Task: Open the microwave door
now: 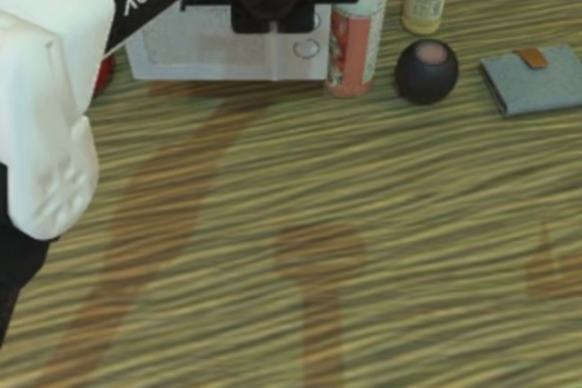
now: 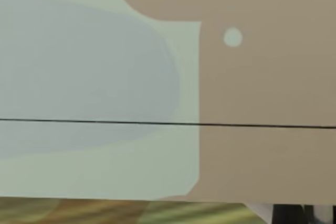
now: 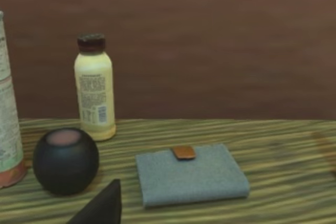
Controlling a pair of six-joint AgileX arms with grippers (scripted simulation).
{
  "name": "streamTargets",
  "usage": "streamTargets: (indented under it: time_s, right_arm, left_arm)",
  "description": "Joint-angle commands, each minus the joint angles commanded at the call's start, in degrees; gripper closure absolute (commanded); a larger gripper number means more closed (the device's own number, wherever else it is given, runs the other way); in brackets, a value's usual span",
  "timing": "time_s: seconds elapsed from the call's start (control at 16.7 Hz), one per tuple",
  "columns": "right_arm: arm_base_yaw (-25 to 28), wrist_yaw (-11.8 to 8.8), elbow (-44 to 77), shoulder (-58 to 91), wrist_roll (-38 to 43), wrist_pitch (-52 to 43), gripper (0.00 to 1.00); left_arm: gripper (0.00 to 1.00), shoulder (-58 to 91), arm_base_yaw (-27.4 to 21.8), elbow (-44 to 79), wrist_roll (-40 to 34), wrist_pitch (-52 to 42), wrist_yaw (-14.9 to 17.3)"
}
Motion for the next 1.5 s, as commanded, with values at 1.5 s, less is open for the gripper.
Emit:
streamTargets:
  time_s: [1.5]
  right_arm:
    - [0.0, 0.0, 0.0, 0.0, 0.0, 0.0, 0.00]
  left_arm:
    - [1.00, -5.6, -0.3, -10.5, -1.3, 5.0, -1.0]
